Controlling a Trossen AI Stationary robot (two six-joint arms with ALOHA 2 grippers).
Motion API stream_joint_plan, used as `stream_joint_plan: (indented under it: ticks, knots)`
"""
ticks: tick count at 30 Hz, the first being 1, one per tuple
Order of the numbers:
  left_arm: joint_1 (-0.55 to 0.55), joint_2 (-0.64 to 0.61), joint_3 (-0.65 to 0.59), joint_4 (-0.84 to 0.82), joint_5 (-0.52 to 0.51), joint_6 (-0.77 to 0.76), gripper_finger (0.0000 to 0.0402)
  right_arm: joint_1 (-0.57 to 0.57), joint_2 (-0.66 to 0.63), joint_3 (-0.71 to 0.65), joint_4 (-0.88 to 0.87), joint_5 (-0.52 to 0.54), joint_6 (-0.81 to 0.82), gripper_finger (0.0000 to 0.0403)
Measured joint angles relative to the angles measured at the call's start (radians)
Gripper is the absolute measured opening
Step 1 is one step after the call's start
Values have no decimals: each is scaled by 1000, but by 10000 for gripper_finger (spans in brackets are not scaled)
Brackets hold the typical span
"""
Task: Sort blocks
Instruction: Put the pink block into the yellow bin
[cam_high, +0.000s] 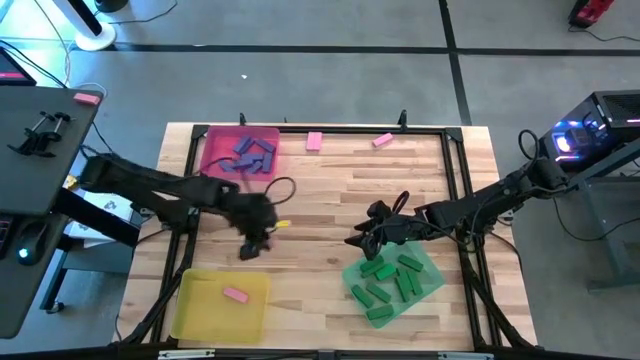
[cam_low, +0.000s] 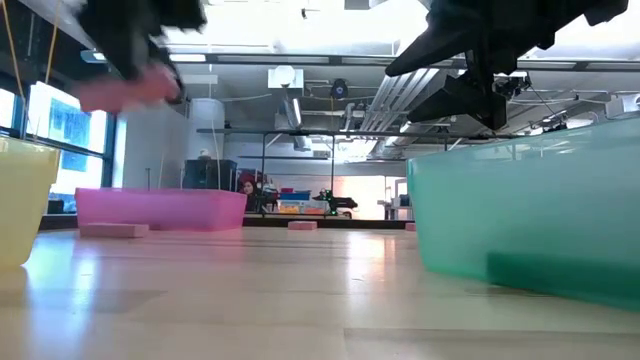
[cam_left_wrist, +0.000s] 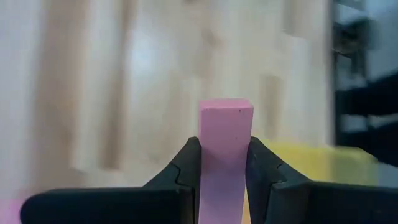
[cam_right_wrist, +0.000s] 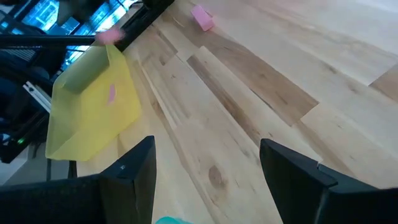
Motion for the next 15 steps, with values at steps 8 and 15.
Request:
stream_joint_plan:
  ticks: [8, 15]
  knots:
    - [-438, -91, -2, -61, -46, -354, 50, 13, 0, 0, 3, -5, 30, 222]
    - [-691, 15, -3, -76, -233, -570, 66, 14, 0, 0, 0, -5, 28, 222]
